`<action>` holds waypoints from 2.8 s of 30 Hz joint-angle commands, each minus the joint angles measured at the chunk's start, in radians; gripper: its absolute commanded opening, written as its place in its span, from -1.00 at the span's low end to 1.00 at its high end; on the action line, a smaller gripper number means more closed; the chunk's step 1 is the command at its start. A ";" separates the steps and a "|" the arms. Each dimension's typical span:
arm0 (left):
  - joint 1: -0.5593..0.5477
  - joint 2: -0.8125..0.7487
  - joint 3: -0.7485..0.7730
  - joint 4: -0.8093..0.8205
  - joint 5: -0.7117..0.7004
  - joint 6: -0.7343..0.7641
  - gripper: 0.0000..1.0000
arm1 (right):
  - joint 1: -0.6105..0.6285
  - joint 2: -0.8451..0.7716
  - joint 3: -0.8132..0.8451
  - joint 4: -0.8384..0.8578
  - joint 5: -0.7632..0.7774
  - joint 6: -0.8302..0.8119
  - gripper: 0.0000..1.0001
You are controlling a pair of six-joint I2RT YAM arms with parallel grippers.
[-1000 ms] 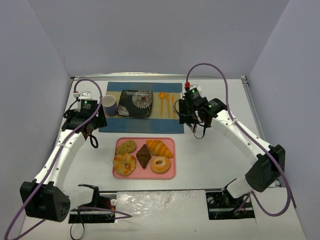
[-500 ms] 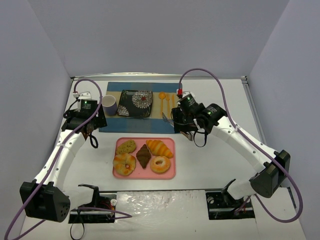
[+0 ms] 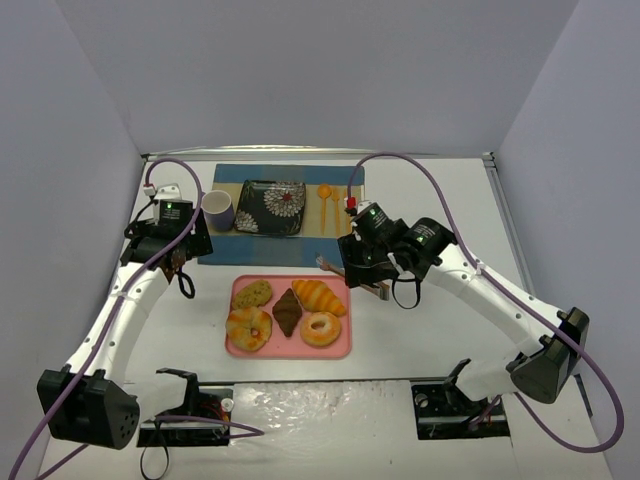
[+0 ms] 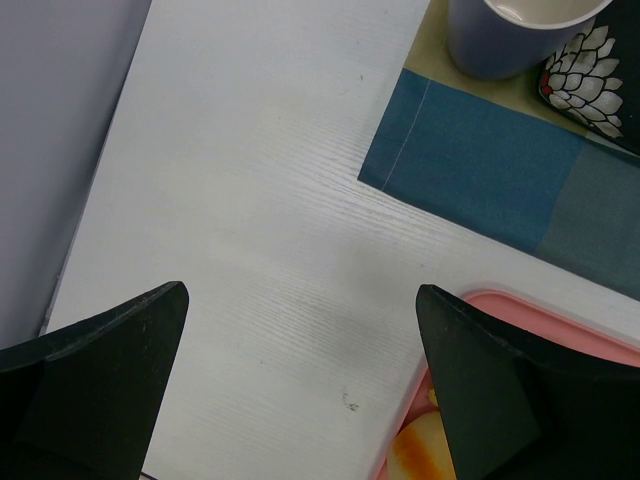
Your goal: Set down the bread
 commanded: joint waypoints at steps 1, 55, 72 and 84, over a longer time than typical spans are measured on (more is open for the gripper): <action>0.002 -0.034 0.029 0.008 -0.019 -0.009 0.94 | 0.031 -0.039 -0.021 -0.038 -0.064 -0.011 0.03; 0.002 -0.037 0.027 -0.002 -0.031 0.000 0.94 | 0.183 0.129 -0.035 0.064 0.017 -0.017 -0.57; 0.002 -0.031 0.024 0.002 -0.031 -0.001 0.94 | 0.198 0.144 0.115 0.015 0.051 -0.010 -1.00; 0.002 -0.027 0.033 0.000 -0.033 -0.005 0.94 | 0.198 0.256 0.301 0.002 0.200 -0.031 -1.00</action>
